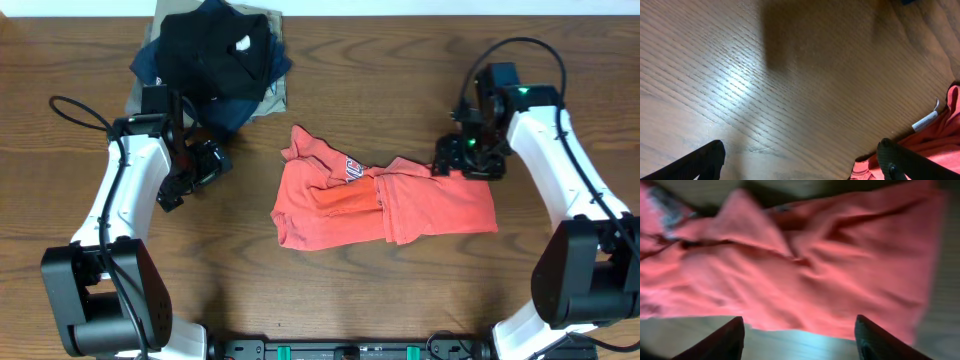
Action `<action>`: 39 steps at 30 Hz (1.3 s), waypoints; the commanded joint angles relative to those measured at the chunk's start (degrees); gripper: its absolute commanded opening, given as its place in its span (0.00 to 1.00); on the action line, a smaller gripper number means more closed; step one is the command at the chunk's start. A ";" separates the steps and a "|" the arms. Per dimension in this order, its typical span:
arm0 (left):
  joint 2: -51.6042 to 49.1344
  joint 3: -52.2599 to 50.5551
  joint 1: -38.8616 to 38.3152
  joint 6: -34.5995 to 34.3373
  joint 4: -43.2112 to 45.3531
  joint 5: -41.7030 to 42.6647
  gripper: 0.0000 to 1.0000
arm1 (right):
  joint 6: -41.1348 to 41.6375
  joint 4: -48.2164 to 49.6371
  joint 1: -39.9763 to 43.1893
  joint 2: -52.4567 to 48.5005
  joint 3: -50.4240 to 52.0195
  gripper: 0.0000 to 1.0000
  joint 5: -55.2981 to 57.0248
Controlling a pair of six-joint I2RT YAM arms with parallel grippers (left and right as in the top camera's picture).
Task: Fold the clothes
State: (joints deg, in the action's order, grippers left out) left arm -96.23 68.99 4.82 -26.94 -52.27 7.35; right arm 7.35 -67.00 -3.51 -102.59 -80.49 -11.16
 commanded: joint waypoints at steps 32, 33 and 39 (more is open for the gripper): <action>-0.37 -0.55 0.07 0.74 -0.15 0.17 0.98 | 7.91 28.57 -14.38 -6.32 15.02 0.06 -11.56; -0.37 -0.55 0.07 0.74 -0.15 0.17 0.98 | 7.91 30.12 -14.10 -6.32 15.02 0.08 -11.56; -0.37 -0.55 0.07 0.72 -0.11 0.17 0.98 | 9.79 35.63 -13.31 -6.62 14.93 0.09 -7.89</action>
State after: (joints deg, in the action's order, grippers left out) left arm -96.23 68.99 4.82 -26.94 -52.25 7.35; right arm 15.11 -32.21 -17.26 -108.38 -65.49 -21.87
